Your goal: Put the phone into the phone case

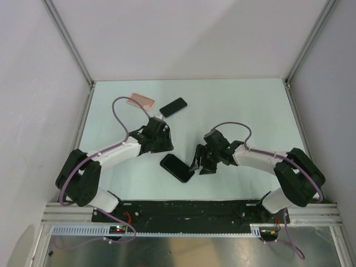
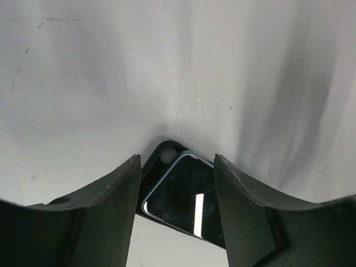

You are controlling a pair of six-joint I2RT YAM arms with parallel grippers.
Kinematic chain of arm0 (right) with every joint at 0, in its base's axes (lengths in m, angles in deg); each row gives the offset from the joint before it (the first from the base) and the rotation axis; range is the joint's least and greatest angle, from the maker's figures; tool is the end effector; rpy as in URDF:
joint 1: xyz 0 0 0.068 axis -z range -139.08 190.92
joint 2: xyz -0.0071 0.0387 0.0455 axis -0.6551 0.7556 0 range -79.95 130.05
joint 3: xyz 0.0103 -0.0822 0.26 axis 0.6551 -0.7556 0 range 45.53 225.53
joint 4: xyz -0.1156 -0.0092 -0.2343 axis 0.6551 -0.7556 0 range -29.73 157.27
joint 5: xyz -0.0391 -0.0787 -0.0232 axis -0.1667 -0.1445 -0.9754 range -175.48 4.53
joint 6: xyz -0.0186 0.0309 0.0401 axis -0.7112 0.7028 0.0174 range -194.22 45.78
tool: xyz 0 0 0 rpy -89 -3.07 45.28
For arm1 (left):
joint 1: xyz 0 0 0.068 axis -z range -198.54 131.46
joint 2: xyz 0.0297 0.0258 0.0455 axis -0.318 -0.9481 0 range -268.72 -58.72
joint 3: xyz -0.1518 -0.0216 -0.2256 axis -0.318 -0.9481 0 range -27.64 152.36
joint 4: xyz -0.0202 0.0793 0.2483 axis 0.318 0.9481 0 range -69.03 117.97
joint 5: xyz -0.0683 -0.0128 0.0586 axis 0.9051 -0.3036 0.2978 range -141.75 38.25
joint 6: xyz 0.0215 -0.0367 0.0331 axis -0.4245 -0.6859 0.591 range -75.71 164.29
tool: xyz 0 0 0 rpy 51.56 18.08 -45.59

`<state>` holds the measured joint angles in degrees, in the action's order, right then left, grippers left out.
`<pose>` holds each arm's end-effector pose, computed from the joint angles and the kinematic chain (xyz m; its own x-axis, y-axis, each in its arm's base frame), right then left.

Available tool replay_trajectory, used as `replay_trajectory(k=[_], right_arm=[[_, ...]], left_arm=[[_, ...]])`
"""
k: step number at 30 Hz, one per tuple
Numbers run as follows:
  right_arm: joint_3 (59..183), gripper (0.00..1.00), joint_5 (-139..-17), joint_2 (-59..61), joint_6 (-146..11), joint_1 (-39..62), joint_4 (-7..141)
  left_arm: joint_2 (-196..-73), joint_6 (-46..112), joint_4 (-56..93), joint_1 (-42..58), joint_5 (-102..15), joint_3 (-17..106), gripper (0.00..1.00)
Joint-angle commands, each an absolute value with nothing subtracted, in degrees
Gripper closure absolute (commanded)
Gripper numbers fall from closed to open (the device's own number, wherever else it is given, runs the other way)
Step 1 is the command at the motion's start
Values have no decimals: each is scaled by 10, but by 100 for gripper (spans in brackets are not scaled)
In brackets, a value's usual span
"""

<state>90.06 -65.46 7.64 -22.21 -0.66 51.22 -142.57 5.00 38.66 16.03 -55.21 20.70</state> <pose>0.2044 0.1976 0.1617 -0.9902 0.1114 -0.0845 0.0411 0.8097 0.5854 0.2414 -0.1636 0.1948 -0.8502 -0.1818 -0.4941 -0.0022 0.9397 -0.3419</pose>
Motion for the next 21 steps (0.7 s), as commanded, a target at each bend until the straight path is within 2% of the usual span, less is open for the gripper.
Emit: replay_trajectory(k=[1,4,11,15,21], right_arm=[[915,38,-814,17,-279,-51,497],[915,31,-906,-25,-340,-76,502],[933,17,-958,-50,-587,-153,598],[995,13,-960,26,-685,-204,586],[1083,10,-962,148,-753,-236,545]], left_arm=[[-1443,120,468,171,-599,259,40],[-1433,102,485,171,-619,251,39],[-1329,-27,489,83,-595,171,40],[-1271,-66,490,50,-582,133,40],[-1251,-76,489,18,-558,111,40]])
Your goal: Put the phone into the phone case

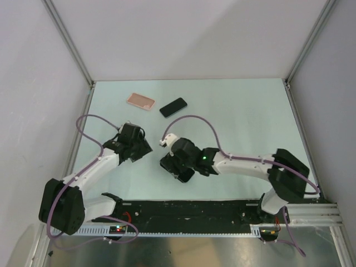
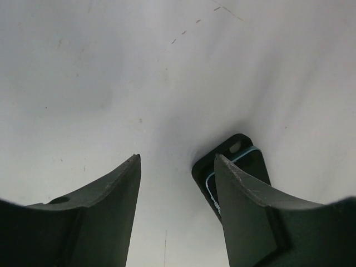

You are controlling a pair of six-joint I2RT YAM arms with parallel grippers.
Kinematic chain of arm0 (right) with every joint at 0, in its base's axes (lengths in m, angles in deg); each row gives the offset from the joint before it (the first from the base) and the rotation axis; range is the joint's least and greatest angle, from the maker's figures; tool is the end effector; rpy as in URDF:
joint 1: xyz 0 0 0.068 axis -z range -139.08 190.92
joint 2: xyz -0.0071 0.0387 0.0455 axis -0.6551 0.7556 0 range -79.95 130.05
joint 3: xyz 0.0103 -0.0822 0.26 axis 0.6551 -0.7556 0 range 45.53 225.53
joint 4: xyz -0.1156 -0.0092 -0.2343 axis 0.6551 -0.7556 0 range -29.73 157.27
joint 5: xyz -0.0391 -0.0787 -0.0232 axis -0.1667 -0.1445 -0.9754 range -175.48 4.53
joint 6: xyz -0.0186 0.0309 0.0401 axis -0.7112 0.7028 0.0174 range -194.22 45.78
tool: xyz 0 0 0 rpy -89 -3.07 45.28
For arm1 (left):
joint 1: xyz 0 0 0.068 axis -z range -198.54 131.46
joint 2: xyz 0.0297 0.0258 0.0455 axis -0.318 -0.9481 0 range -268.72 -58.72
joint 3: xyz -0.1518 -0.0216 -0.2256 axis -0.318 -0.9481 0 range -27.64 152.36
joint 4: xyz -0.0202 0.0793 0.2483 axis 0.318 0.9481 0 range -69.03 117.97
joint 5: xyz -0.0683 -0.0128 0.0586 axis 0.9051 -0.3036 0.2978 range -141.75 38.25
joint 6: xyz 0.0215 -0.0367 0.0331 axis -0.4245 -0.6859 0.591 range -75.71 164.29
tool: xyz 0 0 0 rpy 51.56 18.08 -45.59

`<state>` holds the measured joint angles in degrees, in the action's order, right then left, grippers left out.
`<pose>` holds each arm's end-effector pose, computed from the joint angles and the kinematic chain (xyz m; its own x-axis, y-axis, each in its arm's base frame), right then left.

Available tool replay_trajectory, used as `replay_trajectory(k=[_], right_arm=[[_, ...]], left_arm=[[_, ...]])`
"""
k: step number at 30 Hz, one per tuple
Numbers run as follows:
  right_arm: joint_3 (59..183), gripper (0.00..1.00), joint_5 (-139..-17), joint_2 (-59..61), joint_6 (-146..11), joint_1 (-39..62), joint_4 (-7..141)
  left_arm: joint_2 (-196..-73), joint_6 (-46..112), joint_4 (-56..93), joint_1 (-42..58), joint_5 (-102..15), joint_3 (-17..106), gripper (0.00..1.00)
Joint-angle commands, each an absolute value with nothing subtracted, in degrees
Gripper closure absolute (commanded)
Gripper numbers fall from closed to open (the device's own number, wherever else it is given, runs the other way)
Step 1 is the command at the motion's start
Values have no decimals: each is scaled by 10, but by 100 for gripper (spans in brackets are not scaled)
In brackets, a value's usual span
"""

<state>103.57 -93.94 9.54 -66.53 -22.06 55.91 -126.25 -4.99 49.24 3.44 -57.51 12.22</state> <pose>0.1583 0.2988 0.2267 -0.4173 -0.5269 -0.7404 -0.7833 0.6216 -0.0009 0.2102 -0.0809 0.2062 -0.7440 -0.5129 -0.4283 -0.3733 0.8506 -0.3702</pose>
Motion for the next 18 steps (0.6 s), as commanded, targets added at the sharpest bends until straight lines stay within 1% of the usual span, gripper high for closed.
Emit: replay_trajectory(k=[1,8,18], right_arm=[[1091,10,-958,159,-759,-238,543],[1122,8,-970,218,-776,-252,527],[1138,6,-1013,253,-777,-259,523]], left_arm=[[-1252,-76,488,13,-554,108,40],[-1251,-74,479,-17,-531,98,40],[-1256,-69,468,-28,-522,97,41]])
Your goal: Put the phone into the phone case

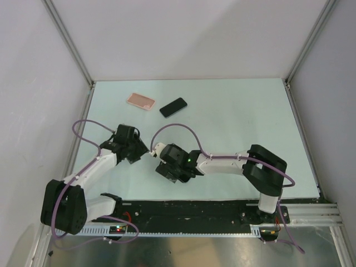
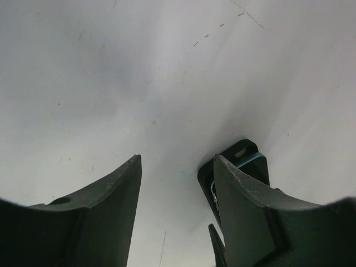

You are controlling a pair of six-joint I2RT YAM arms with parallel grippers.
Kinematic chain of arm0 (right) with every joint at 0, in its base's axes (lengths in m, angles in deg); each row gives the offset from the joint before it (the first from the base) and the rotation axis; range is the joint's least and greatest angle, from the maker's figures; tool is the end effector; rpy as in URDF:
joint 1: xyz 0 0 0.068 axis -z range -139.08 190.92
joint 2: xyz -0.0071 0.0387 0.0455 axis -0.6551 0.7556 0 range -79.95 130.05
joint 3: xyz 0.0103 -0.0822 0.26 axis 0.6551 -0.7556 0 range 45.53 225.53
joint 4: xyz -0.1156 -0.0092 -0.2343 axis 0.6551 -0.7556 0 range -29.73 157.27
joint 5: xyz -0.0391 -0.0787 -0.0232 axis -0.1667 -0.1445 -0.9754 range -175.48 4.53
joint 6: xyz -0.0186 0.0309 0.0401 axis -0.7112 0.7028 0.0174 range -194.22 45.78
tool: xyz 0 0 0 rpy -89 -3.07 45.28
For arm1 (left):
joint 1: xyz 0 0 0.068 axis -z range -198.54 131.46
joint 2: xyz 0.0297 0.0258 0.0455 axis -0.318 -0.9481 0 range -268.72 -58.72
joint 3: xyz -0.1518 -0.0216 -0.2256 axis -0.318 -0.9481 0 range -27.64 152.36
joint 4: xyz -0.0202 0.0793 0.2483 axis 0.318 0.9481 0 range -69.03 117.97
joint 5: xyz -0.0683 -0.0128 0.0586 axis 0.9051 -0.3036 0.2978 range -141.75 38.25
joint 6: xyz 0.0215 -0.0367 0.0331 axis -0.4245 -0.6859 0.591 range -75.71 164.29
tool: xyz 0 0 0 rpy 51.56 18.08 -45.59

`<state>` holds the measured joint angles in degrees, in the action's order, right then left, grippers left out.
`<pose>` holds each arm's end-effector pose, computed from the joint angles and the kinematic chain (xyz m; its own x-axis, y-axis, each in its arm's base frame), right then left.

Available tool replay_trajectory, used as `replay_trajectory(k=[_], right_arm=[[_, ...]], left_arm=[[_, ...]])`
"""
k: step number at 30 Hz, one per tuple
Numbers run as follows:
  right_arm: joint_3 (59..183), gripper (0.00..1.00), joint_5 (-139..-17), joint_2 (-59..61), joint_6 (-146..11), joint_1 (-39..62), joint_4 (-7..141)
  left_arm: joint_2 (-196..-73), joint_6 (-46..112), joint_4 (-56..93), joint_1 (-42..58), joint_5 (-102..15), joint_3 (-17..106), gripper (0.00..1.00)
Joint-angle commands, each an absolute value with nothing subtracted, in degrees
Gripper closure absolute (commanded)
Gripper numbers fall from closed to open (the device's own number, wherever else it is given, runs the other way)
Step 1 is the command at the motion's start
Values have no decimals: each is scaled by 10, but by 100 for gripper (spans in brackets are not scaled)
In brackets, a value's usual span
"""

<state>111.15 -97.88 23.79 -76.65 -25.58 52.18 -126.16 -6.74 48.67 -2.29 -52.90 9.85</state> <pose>0.1576 0.3433 0.1788 -0.2832 -0.7553 -0.5911 -0.8571 0.4758 -0.1973 0.2110 -0.0607 0.1944 -0.7196 -0.5999 -0.3496 -0.4611 0.7894 -0.4053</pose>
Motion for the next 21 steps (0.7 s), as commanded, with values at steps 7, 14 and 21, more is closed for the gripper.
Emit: replay_trajectory(k=[7,14,21], right_arm=[[1141,5,-1020,270,-778,-259,525],[1141,6,-1016,274,-772,-262,534],[1143,11,-1003,282,-758,-269,536]], left_arm=[[-1256,-65,466,-30,-522,95,41],[-1258,-63,464,-30,-522,92,41],[-1268,-61,460,-31,-522,92,41]])
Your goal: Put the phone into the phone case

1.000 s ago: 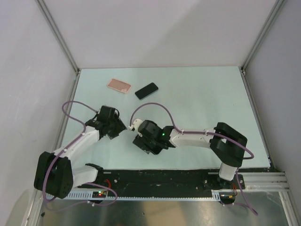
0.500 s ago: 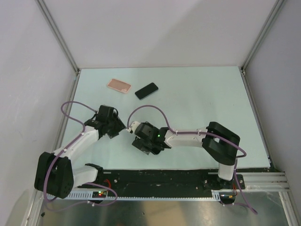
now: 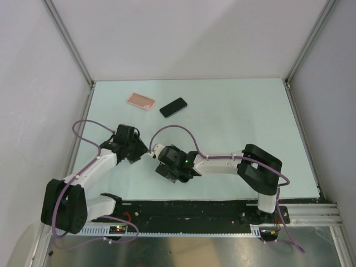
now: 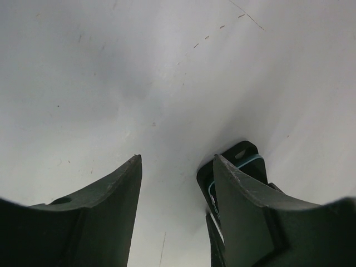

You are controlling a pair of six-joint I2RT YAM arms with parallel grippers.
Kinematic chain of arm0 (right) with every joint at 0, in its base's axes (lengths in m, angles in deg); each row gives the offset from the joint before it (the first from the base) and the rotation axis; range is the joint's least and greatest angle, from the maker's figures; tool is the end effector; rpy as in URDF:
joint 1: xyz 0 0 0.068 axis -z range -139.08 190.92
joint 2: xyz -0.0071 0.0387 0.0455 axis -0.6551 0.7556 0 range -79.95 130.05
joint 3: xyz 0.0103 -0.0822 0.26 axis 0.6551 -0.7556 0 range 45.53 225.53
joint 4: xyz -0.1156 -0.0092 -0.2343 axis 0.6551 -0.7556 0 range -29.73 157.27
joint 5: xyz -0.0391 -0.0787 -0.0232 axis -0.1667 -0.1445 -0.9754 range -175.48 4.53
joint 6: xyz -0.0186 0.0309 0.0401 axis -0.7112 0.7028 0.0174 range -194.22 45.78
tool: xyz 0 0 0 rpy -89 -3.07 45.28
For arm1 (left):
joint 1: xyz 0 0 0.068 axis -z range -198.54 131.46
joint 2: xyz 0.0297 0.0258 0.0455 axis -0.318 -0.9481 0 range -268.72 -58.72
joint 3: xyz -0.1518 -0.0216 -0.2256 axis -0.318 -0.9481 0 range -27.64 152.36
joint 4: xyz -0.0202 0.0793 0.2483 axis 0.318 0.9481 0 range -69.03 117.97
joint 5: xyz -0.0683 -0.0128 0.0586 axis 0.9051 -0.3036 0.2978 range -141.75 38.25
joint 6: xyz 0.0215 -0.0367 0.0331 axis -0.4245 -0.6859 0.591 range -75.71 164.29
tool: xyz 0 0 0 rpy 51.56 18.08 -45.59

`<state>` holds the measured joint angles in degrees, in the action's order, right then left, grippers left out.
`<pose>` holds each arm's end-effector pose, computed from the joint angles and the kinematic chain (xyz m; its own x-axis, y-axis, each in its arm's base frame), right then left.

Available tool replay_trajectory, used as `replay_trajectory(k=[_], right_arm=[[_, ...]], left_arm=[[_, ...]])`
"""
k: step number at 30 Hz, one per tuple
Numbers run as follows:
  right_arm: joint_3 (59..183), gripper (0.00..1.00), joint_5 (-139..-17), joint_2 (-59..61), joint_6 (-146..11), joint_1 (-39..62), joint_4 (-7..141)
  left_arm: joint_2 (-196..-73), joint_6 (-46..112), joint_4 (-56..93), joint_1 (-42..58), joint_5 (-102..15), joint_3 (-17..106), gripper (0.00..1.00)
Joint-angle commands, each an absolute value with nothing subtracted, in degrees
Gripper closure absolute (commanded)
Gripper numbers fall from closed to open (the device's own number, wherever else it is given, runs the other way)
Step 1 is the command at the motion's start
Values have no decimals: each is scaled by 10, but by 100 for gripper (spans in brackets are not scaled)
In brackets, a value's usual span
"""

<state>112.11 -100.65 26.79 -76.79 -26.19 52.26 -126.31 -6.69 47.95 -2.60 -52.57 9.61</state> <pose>0.1579 0.3500 0.1652 -0.2817 -0.7784 -0.5610 -0.8445 0.4787 -0.2403 0.2120 -0.0599 0.1933 -0.7172 -0.6031 -0.3492 -0.4606 0.7863 -0.4118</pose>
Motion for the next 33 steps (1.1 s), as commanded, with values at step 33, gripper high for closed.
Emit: replay_trajectory(k=[33], right_arm=[[1169,14,-926,316,-752,-250,502]], left_arm=[[-1307,-35,438,-30,-464,102,41]])
